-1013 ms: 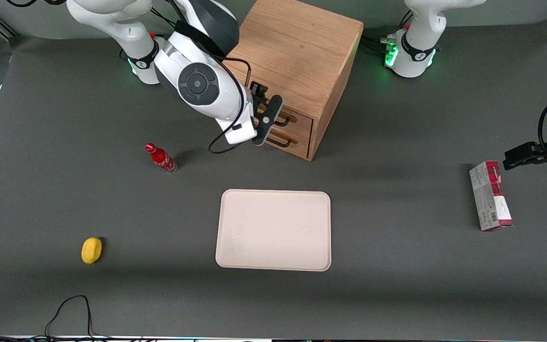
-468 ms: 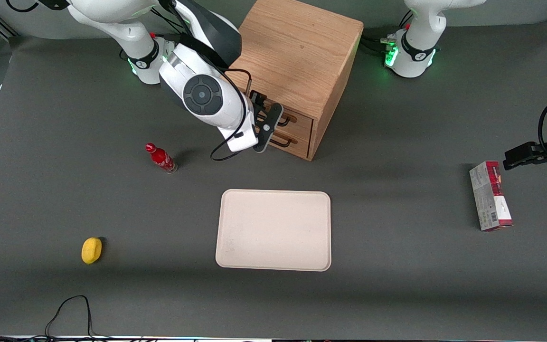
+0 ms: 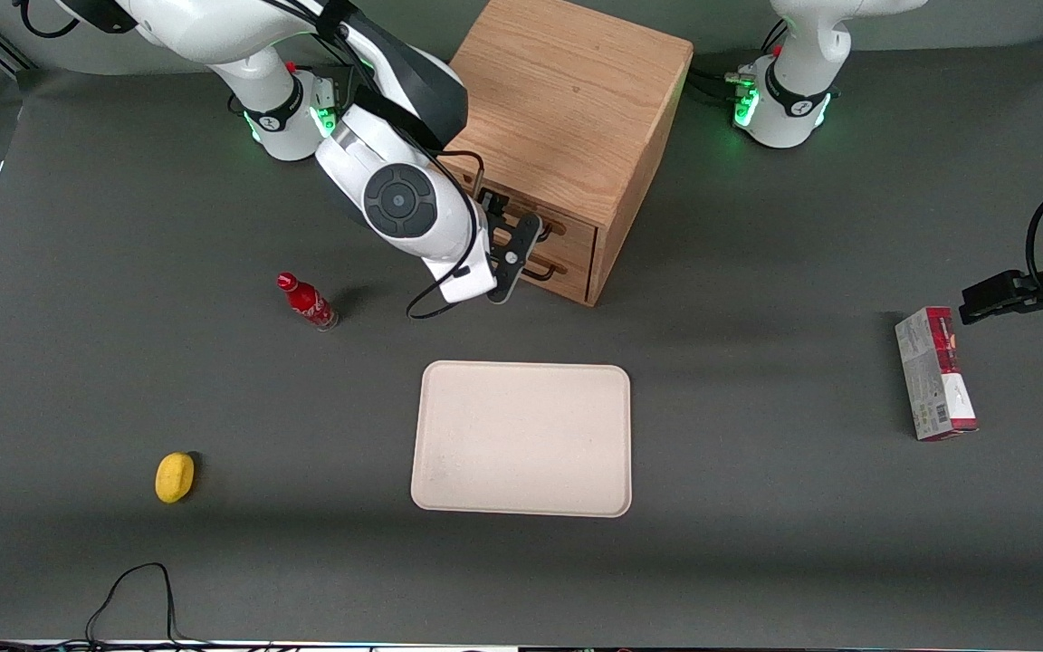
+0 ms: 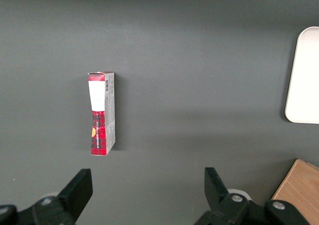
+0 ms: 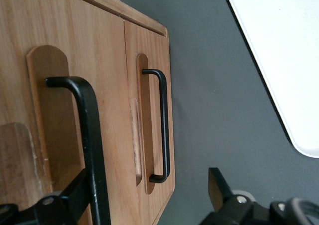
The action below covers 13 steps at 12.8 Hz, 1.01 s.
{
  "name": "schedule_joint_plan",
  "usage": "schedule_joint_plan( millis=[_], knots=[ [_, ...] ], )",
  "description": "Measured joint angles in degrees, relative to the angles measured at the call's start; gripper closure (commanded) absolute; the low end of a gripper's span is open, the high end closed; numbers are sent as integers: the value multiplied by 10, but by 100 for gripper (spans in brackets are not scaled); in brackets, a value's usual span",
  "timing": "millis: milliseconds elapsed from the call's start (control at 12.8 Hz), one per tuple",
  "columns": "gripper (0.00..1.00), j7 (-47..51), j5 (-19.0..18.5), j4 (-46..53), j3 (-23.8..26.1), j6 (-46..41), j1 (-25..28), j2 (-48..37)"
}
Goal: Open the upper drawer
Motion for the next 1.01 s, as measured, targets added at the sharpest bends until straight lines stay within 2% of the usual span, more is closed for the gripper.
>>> schedule_joint_plan(
  millis=[623,1013],
  knots=[
    [0,-40,-41,12,-11,15,-17,7],
    [0,-52,-55,70,-65,15,-27,32]
  ],
)
